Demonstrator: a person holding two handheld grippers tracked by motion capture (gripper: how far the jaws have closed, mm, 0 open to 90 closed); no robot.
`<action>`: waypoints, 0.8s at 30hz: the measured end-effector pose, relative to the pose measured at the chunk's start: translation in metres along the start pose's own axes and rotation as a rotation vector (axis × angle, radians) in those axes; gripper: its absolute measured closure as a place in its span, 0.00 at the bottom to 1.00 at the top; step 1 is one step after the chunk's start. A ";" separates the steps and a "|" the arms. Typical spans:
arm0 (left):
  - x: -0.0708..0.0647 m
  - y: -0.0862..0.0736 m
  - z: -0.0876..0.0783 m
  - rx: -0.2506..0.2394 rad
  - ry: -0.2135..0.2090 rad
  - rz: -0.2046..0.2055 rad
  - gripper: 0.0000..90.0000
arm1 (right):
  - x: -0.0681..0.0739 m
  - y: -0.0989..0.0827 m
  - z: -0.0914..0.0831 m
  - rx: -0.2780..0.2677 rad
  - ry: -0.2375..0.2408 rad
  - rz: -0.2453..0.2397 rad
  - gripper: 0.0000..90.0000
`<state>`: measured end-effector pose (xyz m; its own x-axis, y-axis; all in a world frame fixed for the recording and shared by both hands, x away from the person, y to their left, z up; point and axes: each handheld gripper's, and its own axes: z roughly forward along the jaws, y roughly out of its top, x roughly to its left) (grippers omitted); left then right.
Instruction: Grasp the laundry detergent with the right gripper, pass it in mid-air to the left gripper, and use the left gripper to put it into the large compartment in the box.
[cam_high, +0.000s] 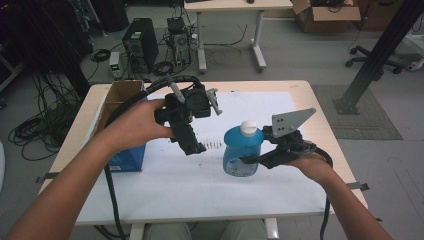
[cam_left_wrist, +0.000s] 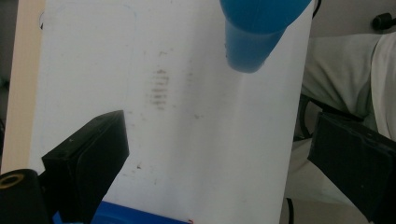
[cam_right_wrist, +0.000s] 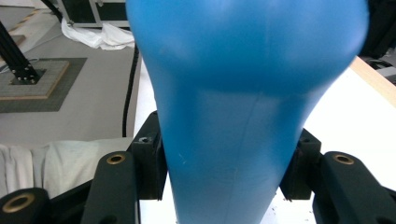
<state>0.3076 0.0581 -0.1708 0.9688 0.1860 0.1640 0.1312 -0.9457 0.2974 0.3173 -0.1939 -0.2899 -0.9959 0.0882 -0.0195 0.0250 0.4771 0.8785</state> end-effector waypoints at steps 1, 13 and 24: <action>0.000 0.000 0.000 -0.001 -0.002 -0.003 0.06 | 0.000 0.001 0.002 -0.001 0.007 -0.002 0.50; -0.005 0.001 -0.003 0.002 -0.027 0.012 0.06 | -0.003 0.006 0.021 -0.004 0.052 -0.015 0.50; -0.010 0.009 -0.004 0.002 -0.040 0.037 0.06 | -0.004 0.011 0.030 -0.005 0.070 -0.029 0.50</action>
<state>0.2982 0.0491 -0.1661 0.9806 0.1401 0.1368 0.0956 -0.9522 0.2903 0.3240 -0.1623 -0.2945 -0.9998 0.0131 -0.0117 -0.0040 0.4740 0.8805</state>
